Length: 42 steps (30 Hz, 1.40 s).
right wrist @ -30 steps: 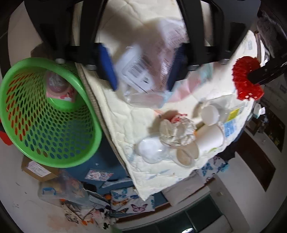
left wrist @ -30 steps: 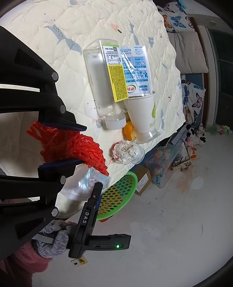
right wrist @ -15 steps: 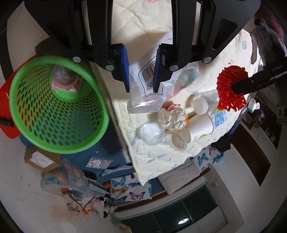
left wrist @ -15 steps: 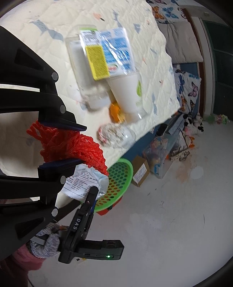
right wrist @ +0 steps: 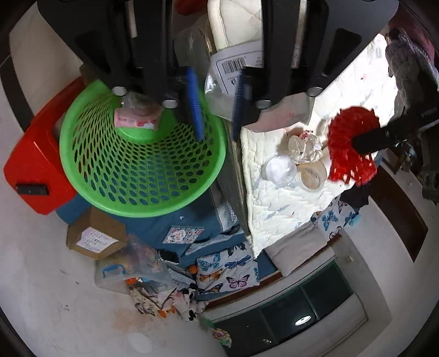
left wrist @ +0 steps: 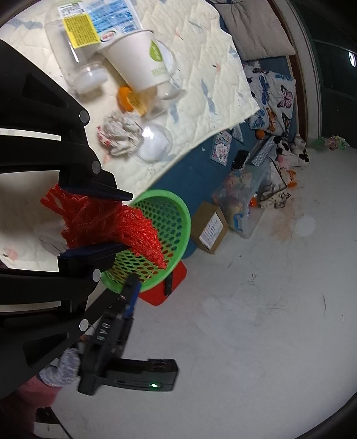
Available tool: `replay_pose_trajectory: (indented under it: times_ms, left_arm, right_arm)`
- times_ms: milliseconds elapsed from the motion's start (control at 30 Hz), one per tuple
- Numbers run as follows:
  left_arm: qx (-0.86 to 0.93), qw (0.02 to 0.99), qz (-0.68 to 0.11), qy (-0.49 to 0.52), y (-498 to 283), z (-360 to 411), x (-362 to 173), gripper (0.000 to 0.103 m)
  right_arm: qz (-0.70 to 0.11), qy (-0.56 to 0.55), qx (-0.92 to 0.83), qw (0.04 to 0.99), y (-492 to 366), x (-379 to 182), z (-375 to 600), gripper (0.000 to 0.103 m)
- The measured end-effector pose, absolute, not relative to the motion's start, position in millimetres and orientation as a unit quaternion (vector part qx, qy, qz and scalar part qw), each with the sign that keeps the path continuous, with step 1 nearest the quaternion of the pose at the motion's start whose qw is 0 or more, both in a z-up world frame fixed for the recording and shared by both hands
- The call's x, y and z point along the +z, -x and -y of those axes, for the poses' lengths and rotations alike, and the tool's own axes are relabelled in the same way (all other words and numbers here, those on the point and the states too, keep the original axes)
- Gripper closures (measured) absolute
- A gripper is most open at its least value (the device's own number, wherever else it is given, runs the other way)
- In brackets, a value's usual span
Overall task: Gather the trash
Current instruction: 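Drop the clear bag into the green basket with the right tool while the left carries the net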
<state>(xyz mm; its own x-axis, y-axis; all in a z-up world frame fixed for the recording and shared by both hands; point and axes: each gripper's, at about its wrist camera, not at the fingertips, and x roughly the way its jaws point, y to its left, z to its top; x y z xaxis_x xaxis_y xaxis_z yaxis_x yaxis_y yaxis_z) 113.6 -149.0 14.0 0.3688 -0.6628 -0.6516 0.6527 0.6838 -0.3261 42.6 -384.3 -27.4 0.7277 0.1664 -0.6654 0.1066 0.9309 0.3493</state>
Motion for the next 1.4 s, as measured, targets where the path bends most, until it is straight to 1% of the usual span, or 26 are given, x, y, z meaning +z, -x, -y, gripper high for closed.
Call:
replay_pose_trajectory:
  times_ms: [33, 67, 200, 333, 467, 533, 633, 700, 1067, 1400]
  left_arm:
    - [-0.398, 0.827, -0.397, 0.006, -114.1, 150.5, 13.7, 0.074]
    - [-0.397, 0.827, -0.398, 0.006, -114.5, 150.5, 12.9, 0.074]
    - [-0.385, 0.828, -0.406, 0.005, -118.4, 146.4, 7.7, 0.074]
    - [-0.375, 0.829, -0.414, 0.015, -122.6, 136.4, 2.7, 0.074]
    - [-0.372, 0.83, -0.416, 0.014, -122.6, 132.7, -0.1, 0.074]
    - [-0.371, 0.83, -0.417, 0.014, -123.0, 130.6, -1.3, 0.074]
    - [-0.368, 0.829, -0.42, 0.015, -124.0, 129.6, -3.5, 0.074]
    - [-0.368, 0.829, -0.421, 0.016, -124.2, 129.2, -4.0, 0.074]
    - [-0.376, 0.827, -0.418, 0.014, -124.3, 140.2, 1.3, 0.074]
    - [-0.4, 0.819, -0.411, 0.008, -135.9, 181.0, 13.7, 0.074]
  right_arm:
    - [-0.37, -0.184, 0.016, 0.911, -42.1, -29.8, 383.8, 0.052]
    - [-0.37, -0.184, 0.014, 0.911, -41.9, -32.5, 383.4, 0.045]
    - [-0.384, -0.19, 0.037, 0.903, -49.0, -46.6, 377.4, 0.043]
    - [-0.393, -0.192, 0.057, 0.897, -59.5, -57.5, 369.6, 0.031]
    - [-0.41, -0.195, 0.069, 0.889, -71.9, -71.7, 362.9, 0.029]
    - [-0.418, -0.197, 0.074, 0.884, -74.1, -79.7, 359.3, 0.029]
    - [-0.419, -0.208, 0.084, 0.88, -72.3, -85.0, 355.8, 0.048]
    - [-0.417, -0.21, 0.092, 0.88, -70.1, -82.0, 353.5, 0.054]
    - [-0.355, -0.151, 0.088, 0.918, -44.2, -36.5, 344.4, 0.056]
    - [-0.34, -0.13, 0.0, 0.931, -44.6, -21.4, 391.1, 0.056]
